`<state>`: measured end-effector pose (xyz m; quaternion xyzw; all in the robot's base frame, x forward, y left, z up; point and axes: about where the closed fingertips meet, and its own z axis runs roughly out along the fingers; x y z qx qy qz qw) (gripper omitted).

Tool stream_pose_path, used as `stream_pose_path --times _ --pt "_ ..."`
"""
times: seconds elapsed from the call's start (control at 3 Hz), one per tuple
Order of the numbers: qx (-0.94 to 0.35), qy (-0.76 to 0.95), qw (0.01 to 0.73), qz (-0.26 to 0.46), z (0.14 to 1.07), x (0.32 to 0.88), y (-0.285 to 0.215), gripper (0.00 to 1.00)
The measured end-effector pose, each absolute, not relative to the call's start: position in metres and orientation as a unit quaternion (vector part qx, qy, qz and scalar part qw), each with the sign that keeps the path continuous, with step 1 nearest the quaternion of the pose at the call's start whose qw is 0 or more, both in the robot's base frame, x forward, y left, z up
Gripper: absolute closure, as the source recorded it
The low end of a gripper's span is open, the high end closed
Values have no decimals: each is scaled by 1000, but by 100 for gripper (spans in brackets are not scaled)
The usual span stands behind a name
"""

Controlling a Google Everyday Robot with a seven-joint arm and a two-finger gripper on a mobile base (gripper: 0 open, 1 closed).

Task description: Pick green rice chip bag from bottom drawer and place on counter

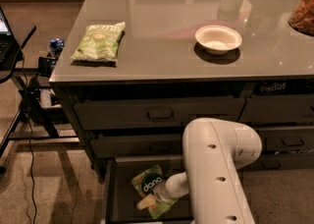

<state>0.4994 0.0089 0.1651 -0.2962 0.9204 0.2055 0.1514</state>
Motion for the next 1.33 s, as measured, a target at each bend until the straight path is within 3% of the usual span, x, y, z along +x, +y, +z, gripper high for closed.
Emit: stream_pose_path --times 1.0,1.33 --pt "-304 921 149 192 125 511 13 0" --pt "-304 921 149 192 124 511 13 18"
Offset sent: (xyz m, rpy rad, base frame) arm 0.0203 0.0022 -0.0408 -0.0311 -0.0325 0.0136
